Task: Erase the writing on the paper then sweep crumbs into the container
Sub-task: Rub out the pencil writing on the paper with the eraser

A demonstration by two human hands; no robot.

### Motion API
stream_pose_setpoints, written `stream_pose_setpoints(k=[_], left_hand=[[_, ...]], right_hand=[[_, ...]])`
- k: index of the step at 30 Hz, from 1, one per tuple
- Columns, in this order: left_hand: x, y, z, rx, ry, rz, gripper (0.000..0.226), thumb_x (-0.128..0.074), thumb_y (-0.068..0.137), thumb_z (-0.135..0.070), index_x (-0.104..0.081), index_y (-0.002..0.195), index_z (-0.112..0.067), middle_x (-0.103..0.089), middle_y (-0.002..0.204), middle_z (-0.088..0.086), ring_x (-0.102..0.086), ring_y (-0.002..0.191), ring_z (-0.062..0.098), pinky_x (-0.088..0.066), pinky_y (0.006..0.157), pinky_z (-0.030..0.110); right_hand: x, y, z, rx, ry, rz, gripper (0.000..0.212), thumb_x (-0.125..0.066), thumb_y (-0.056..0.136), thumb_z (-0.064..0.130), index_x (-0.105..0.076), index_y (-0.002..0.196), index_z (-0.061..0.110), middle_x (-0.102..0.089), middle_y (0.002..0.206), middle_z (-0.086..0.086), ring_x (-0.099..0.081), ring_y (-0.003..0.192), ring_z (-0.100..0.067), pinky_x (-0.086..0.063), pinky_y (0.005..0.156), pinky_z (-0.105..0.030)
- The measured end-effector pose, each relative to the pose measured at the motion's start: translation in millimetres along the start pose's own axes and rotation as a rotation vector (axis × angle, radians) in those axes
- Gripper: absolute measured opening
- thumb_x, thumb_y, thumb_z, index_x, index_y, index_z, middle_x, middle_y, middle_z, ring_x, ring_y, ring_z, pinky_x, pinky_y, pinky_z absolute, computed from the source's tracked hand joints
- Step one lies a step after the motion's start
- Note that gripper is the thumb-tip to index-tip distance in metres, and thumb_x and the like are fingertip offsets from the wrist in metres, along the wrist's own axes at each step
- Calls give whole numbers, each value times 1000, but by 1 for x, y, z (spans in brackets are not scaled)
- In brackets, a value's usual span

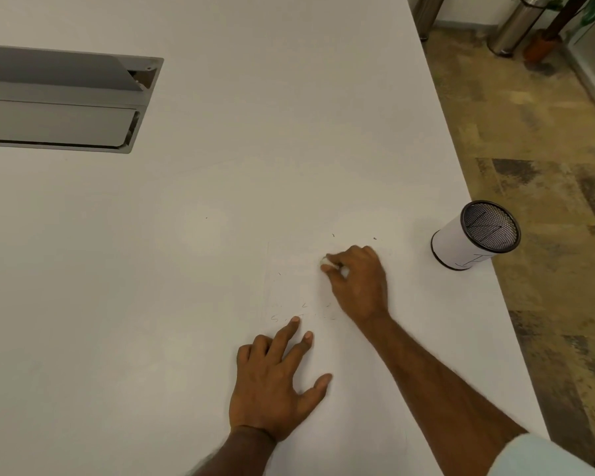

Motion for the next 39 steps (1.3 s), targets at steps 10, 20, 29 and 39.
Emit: stream_pose_setpoints(k=[10, 20, 29, 39], left_hand=[[1, 0, -1, -5, 0, -7, 60, -58, 81, -71, -68, 124, -32, -52, 146, -8, -51, 95, 17, -36, 84, 38], [1, 0, -1, -4, 3, 1, 60, -56, 82, -72, -68, 124, -31, -53, 146, -8, -50, 95, 16, -33, 85, 37], [0, 0, 0, 12, 13, 8, 60, -57, 81, -73, -68, 125, -33, -52, 146, -9, -51, 97, 16, -42, 85, 39], [0, 0, -1, 5, 7, 9, 60, -57, 81, -72, -68, 125, -33, -53, 146, -8, -50, 95, 16, -33, 85, 37]], right_hand=[[13, -6, 0, 64, 48, 29, 9, -74, 82, 19, -72, 90, 16, -66, 85, 1, -59, 83, -19, -52, 71, -39], [-20, -25, -17, -368, 829, 258, 7, -62, 90, 7, -57, 94, 9, -73, 88, -11, -69, 75, -25, -55, 69, -35], [-37, -26, -3, -535, 1034, 310, 11, -53, 96, 12, -49, 102, 4, -71, 102, -17, -71, 93, -28, -55, 80, -32], [-59, -18, 13, -591, 1129, 343, 8, -54, 96, 11, -49, 99, 6, -70, 105, -19, -70, 96, -29, -55, 85, -34]])
Point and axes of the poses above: each hand's wrist, its own y-axis towards the middle knuckle, its own x-axis out of the back of the hand, z = x × y, the point moved 10 cm from there along y, towards the middle knuckle
